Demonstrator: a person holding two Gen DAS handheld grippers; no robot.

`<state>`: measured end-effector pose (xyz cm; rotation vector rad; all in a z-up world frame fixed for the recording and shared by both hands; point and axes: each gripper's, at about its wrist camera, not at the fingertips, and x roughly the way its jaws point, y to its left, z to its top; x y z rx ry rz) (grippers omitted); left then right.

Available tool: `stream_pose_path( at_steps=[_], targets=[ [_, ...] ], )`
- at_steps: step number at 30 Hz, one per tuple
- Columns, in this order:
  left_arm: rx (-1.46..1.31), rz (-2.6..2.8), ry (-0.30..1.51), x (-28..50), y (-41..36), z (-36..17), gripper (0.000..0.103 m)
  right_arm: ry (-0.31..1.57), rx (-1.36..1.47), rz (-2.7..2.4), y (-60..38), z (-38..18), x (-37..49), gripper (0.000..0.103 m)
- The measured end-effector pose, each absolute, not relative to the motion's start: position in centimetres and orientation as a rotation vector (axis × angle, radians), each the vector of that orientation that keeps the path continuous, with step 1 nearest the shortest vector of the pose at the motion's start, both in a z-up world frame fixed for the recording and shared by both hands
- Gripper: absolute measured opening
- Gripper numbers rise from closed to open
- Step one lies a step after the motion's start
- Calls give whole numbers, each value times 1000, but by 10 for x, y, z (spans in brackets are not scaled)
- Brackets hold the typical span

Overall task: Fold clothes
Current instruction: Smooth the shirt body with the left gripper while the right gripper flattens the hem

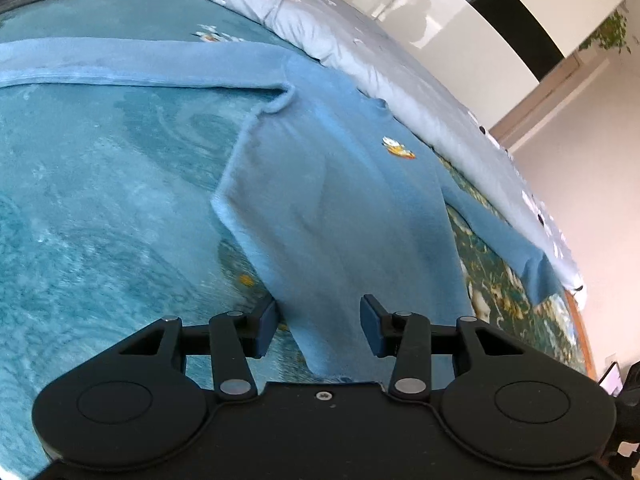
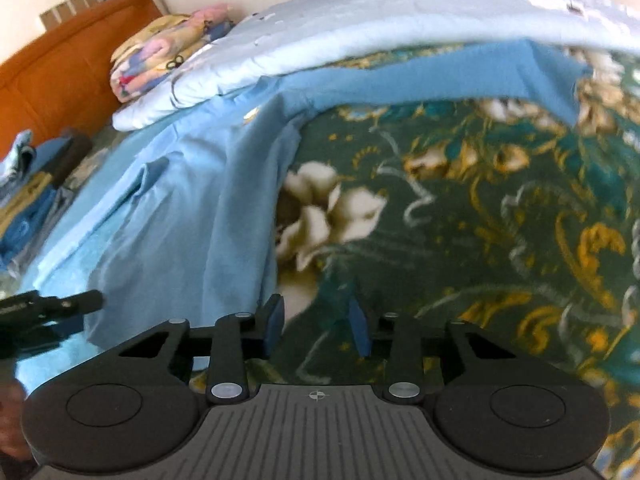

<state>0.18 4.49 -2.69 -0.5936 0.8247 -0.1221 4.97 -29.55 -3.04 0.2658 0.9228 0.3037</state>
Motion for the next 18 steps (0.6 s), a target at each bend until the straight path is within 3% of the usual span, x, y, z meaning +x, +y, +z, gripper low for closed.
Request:
stream_pose_path(
  at_steps=[4, 7, 11, 18],
  targets=[
    [-598, -113, 822, -2, 42, -26, 37, 926, 236, 343, -281, -34, 49, 20],
    [-595, -103, 815, -3, 42, -26, 25, 937, 252, 384, -274, -37, 51, 7],
    [-579, -77, 799, -1, 40, -23, 11, 935, 254, 400, -264, -40, 52, 3],
    [-546, -59, 714, -10, 48, -2, 10, 812, 240, 252, -309, -4, 42, 2]
  ],
)
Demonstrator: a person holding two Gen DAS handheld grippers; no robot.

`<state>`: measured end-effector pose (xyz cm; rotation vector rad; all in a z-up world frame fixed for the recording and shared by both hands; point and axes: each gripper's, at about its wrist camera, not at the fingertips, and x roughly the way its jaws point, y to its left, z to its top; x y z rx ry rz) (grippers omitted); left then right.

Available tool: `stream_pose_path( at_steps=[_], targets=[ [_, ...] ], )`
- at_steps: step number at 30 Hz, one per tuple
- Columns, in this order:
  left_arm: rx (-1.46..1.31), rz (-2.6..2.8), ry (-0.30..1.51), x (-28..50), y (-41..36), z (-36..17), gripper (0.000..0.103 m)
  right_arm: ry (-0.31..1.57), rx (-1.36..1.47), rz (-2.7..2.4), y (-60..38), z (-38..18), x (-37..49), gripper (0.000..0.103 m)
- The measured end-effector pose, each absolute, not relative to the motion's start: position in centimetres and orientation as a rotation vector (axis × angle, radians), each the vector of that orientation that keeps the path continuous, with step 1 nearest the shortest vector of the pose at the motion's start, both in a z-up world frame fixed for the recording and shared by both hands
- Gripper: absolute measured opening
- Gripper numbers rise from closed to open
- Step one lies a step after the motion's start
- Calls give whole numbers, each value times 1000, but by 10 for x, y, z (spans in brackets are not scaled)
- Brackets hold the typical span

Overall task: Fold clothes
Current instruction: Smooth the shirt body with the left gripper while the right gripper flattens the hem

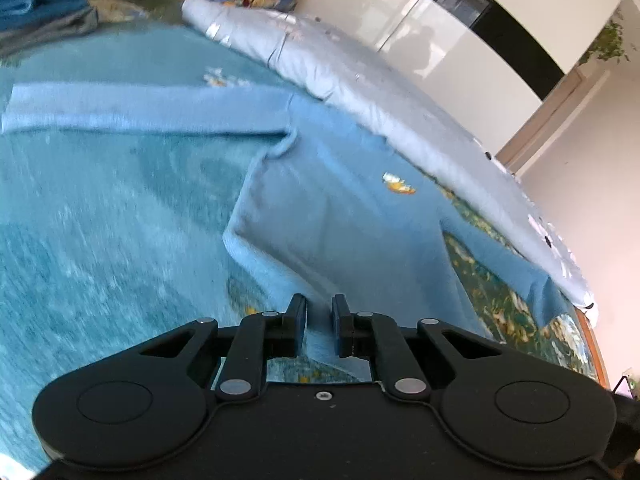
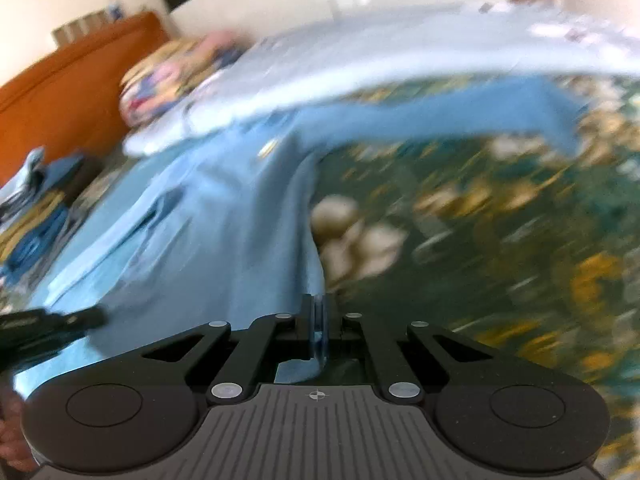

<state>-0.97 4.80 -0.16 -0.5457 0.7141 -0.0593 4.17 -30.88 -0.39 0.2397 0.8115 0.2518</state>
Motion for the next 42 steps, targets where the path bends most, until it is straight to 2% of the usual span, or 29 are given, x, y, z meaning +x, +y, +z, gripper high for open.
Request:
stream_pose_path(
  at_steps=[8, 12, 15, 23, 27, 30, 38, 41, 42],
  targets=[
    [-519, -27, 742, -15, 52, -9, 11, 933, 246, 179, -322, -36, 35, 2],
    [-534, 40, 723, -18, 72, -8, 20, 910, 252, 159, -322, -30, 37, 4],
    [-543, 68, 721, -6, 83, -8, 24, 878, 226, 153, -320, -22, 40, 5],
    [-584, -137, 760, 32, 51, -15, 25, 875, 215, 181, -304, -20, 41, 13],
    [-492, -331, 698, 41, 9, 6, 36, 870, 211, 162, -308, -18, 45, 15],
    [-442, -300, 694, 40, 9, 9, 39, 867, 216, 148, -313, -17, 47, 17],
    [-514, -135, 764, 31, 50, -19, 39, 901, 220, 157, -309, -30, 55, 20],
    [-564, -208, 760, 37, 44, -22, 49, 901, 207, 166, -306, -30, 56, 25],
    [-567, -224, 767, 40, 40, -22, 50, 899, 207, 166, -306, -29, 56, 25]
  ],
)
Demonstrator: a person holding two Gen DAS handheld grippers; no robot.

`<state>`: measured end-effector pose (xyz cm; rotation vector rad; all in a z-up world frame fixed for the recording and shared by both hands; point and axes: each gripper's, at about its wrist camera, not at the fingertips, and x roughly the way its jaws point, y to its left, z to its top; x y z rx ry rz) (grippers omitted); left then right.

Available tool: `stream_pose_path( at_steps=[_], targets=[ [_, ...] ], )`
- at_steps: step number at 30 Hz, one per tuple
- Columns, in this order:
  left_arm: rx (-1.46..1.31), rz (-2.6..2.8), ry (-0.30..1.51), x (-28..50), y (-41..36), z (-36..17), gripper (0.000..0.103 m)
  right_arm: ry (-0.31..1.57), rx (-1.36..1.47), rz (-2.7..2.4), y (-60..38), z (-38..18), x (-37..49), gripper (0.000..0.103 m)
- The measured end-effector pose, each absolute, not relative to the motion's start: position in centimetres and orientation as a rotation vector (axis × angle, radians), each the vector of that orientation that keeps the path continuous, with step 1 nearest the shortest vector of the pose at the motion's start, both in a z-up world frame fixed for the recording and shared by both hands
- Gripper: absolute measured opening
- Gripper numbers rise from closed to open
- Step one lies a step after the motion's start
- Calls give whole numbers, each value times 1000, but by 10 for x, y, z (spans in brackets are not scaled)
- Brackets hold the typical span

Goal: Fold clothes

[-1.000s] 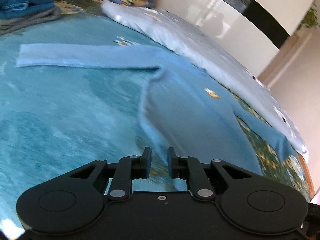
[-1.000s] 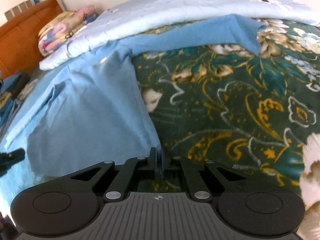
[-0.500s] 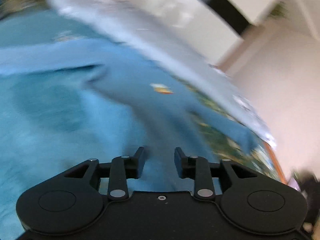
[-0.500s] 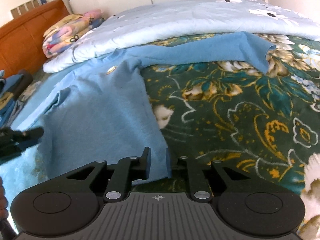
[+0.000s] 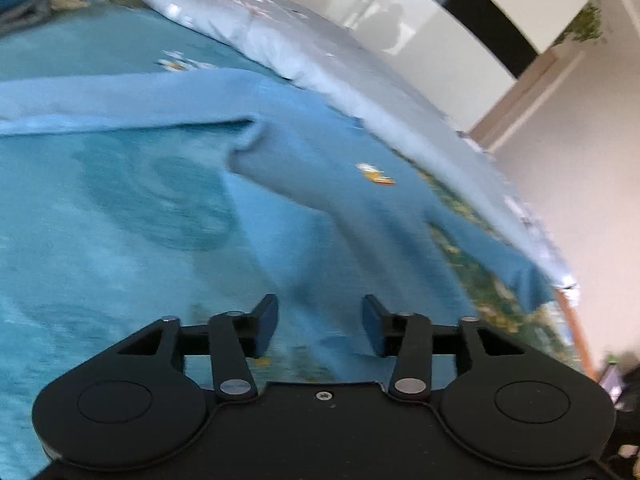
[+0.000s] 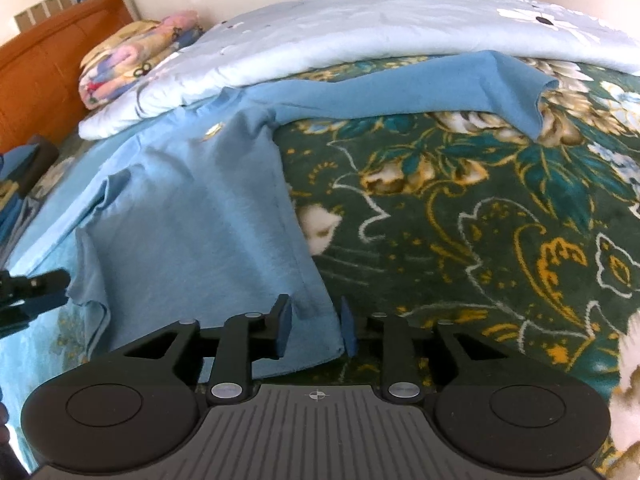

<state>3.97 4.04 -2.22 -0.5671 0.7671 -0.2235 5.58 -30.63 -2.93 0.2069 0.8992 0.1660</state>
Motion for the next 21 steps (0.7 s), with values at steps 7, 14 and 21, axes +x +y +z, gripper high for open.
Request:
stream_pose_path(
  at_steps=[7, 14, 21],
  targets=[
    [-623, -200, 764, 35, 35, -28, 6, 894, 216, 126, -319, -28, 54, 35],
    [-689, -119, 627, -21, 76, 3, 5, 888, 201, 109, -329, -25, 51, 38],
    [-713, 25, 724, -37, 98, -21, 6, 923, 196, 136, -325, -28, 50, 40]
  ],
)
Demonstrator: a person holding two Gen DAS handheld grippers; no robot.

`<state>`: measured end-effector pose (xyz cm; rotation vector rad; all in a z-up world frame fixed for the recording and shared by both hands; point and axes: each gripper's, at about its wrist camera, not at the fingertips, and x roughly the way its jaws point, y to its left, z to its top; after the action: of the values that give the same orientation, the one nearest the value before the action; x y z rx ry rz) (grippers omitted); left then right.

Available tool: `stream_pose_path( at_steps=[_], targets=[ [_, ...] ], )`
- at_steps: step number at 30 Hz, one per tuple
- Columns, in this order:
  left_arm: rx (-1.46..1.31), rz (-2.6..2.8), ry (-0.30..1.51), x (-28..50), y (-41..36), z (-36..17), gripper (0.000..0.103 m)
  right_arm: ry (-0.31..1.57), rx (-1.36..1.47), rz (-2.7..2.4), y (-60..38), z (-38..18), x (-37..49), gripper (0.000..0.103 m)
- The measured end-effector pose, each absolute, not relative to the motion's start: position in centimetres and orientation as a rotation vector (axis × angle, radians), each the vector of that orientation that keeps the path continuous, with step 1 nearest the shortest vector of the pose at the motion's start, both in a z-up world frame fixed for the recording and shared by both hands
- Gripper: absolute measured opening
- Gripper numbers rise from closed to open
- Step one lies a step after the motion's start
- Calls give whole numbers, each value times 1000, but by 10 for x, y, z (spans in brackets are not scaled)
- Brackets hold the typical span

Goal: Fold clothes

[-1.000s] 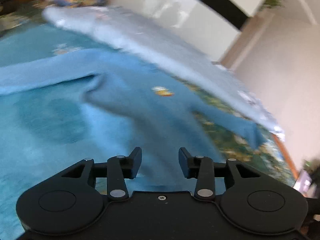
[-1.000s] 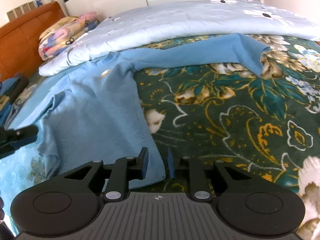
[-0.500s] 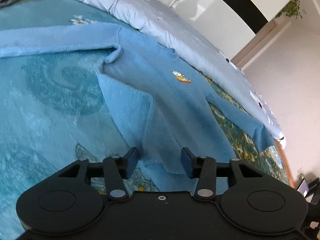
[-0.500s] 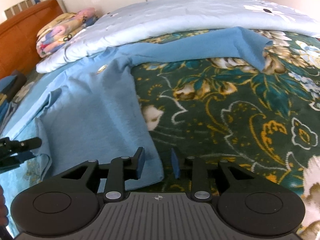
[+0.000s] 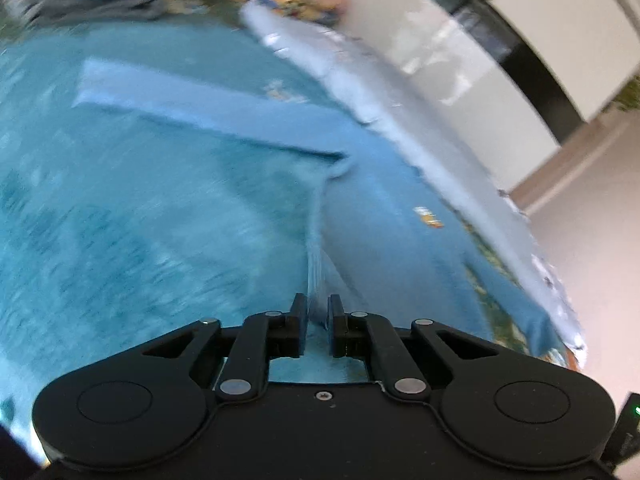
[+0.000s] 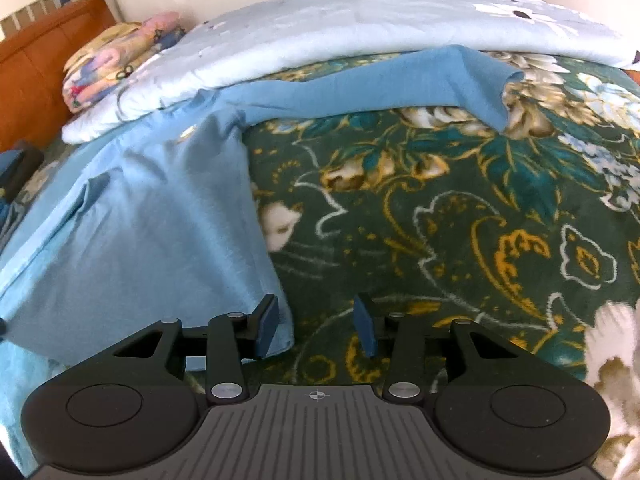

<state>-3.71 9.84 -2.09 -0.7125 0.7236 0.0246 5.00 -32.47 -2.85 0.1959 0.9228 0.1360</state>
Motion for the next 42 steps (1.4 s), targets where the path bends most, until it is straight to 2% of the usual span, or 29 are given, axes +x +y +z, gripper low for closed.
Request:
stream_pose_path(
  at_steps=[1, 2, 5, 7, 9, 13, 15, 17, 23, 25, 26, 42],
  targets=[
    [-716, 23, 731, -36, 99, -24, 7, 925, 189, 145, -324, -28, 49, 46],
    [-716, 21, 737, -35, 99, -27, 14, 926, 186, 151, -323, -28, 48, 53],
    [-690, 15, 738, -31, 99, -31, 30, 933, 192, 156, -323, -30, 46, 53],
    [-683, 2, 741, -30, 98, -33, 32, 936, 192, 164, -323, -29, 45, 53],
    [-673, -18, 752, -29, 97, -35, 41, 943, 208, 180, -324, -29, 44, 53],
    [-701, -62, 751, -22, 96, -41, 41, 959, 286, 231, -328, -31, 45, 54],
    [-741, -96, 753, -21, 97, -45, 40, 965, 343, 266, -330, -33, 47, 51],
    [-781, -130, 755, -20, 98, -48, 39, 974, 419, 305, -334, -37, 49, 36],
    [-993, -170, 737, -25, 113, -65, 38, 986, 686, 337, -357, -60, 56, 20],
    [-1013, -169, 739, -23, 113, -67, 37, 983, 758, 333, -365, -67, 60, 17],
    [-1003, -168, 742, -22, 112, -66, 37, 981, 774, 323, -367, -68, 61, 13],
    [-1079, -147, 736, -20, 116, -71, 35, 1003, 936, 373, -377, -91, 86, 12]
  ],
)
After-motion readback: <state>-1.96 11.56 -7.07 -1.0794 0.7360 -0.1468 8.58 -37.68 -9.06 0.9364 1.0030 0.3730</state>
